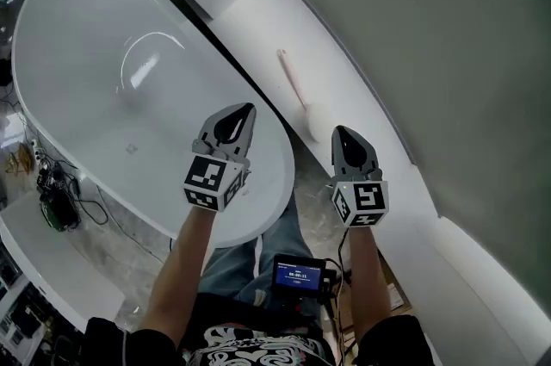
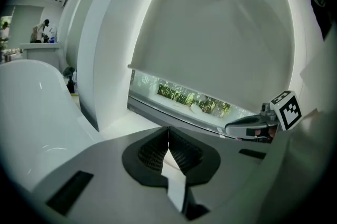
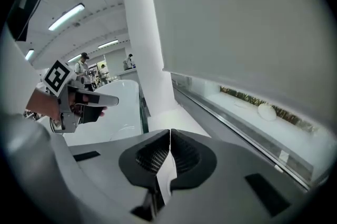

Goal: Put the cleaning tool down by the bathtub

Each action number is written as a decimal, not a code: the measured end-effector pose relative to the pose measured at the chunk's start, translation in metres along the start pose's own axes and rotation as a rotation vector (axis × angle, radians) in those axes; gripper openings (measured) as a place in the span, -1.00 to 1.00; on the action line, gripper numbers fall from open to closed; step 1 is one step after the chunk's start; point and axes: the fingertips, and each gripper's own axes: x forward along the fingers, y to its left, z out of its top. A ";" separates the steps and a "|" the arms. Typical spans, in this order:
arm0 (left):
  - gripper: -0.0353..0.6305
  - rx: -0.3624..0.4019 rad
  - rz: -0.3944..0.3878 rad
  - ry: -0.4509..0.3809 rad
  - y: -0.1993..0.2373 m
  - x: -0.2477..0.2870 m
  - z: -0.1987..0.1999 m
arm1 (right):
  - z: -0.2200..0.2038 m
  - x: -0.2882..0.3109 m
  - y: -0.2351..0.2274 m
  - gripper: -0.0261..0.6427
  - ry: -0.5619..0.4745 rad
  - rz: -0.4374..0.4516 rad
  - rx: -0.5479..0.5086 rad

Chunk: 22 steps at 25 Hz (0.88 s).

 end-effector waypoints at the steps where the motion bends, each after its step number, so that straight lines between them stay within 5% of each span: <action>1: -0.84 0.009 0.000 -0.001 -0.004 -0.006 0.005 | 0.005 -0.008 0.000 -0.83 -0.005 -0.011 -0.002; 22: -0.84 0.105 -0.010 -0.158 -0.058 -0.157 0.116 | 0.126 -0.189 0.046 -0.83 -0.250 -0.195 -0.007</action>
